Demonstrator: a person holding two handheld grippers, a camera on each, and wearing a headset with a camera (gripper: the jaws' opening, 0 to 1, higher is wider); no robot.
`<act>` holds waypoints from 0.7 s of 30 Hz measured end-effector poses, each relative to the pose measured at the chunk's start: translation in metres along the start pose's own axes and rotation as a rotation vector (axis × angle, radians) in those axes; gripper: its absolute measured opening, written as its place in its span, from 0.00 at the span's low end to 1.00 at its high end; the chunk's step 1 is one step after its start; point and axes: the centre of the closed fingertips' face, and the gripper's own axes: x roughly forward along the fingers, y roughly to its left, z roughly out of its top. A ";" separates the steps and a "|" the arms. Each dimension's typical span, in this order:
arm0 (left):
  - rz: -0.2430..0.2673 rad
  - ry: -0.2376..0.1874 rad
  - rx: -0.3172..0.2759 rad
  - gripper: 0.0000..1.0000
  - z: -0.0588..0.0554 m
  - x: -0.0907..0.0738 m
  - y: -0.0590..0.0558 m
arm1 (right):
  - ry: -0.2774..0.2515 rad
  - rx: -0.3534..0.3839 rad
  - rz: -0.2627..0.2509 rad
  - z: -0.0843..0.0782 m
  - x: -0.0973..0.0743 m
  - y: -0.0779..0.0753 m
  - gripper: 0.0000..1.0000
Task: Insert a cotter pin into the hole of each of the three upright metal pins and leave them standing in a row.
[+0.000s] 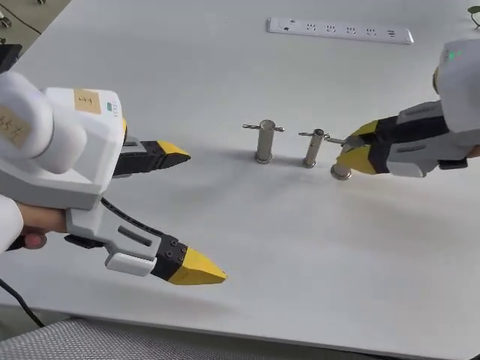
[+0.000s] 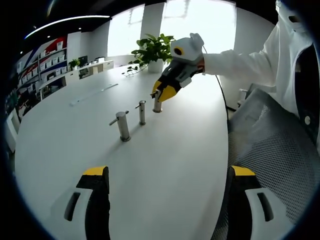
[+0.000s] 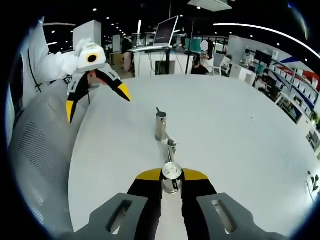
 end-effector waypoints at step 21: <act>0.010 0.040 -0.029 0.99 -0.011 0.001 0.003 | 0.020 -0.020 0.030 -0.021 0.003 -0.012 0.08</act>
